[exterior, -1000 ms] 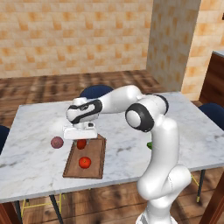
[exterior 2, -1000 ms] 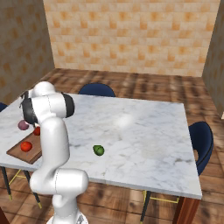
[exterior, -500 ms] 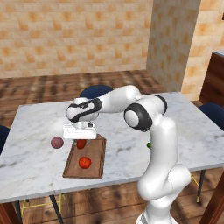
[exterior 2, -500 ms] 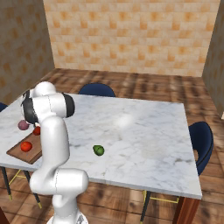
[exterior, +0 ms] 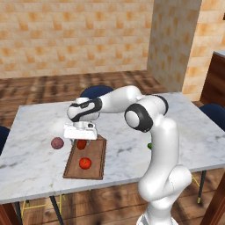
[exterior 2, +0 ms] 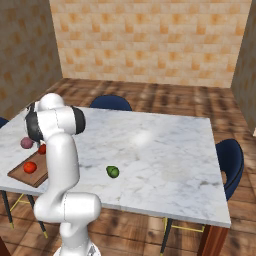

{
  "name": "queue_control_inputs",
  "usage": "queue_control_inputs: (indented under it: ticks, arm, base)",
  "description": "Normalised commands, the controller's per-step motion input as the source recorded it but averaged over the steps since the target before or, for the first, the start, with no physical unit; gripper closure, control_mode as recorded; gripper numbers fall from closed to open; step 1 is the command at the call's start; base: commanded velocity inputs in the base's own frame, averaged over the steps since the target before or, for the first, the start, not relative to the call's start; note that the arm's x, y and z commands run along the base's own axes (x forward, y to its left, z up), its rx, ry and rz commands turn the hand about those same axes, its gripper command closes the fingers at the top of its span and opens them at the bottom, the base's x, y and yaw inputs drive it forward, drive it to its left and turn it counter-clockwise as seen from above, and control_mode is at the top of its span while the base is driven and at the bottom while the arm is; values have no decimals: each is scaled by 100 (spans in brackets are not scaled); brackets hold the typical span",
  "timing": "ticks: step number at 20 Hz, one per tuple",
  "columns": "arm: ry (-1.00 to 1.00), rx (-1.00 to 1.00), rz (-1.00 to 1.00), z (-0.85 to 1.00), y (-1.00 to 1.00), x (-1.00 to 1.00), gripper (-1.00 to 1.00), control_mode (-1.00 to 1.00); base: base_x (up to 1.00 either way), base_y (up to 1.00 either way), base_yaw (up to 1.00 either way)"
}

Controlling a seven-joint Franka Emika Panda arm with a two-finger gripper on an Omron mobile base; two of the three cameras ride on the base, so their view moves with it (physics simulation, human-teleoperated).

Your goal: Place the avocado, onion, tomato, and bell pepper on the cutting board.

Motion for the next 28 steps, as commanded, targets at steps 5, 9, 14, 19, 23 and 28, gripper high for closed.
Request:
queue_control_inputs:
  ticks: [5, 9, 14, 19, 23, 28]
  arm:
    - [0, 0, -5, 0, 0, 0, -100, -100]
    - [0, 0, -3, 11, -2, 0, -100, -100]
    - [-3, 0, -1, 34, -3, 0, -100, -100]
    - [-8, 0, 0, 50, -3, -6, -100, -100]
    - [-12, 0, 0, 53, -18, -29, -100, -100]
    - [-14, 0, 0, 47, -27, -50, -100, -100]
  base:
    - [0, 0, 0]
    - [0, 0, 0]
    - [0, 0, 0]
    - [0, 0, 0]
    - [0, 0, 0]
    - [0, 0, 0]
